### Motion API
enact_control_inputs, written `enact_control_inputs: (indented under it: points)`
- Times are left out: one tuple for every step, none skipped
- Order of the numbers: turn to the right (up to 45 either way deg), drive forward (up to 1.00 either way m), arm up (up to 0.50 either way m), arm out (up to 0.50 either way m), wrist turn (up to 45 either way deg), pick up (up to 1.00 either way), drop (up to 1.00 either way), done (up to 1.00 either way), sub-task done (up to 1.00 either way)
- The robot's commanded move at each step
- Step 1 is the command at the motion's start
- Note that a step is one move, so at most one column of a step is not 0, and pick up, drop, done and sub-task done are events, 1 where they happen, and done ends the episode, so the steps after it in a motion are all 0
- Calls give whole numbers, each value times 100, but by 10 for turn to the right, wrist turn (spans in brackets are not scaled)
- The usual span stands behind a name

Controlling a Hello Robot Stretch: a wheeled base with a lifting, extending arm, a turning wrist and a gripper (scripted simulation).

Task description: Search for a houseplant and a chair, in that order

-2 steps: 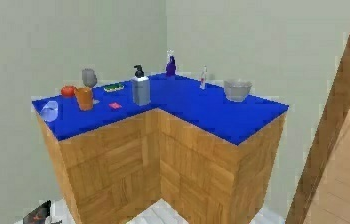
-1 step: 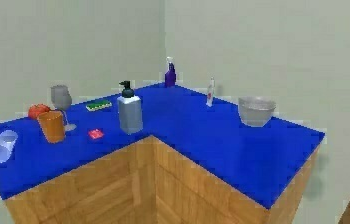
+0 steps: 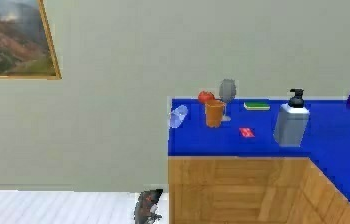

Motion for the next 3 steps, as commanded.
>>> enact_control_inputs:
  points:
    - [-450, 0, 0, 0, 0, 0, 0, 0, 0]
    - [-330, 0, 0, 0, 0, 0, 0, 0, 0]
    - [0, 20, 0, 0, 0, 0, 0, 0, 0]
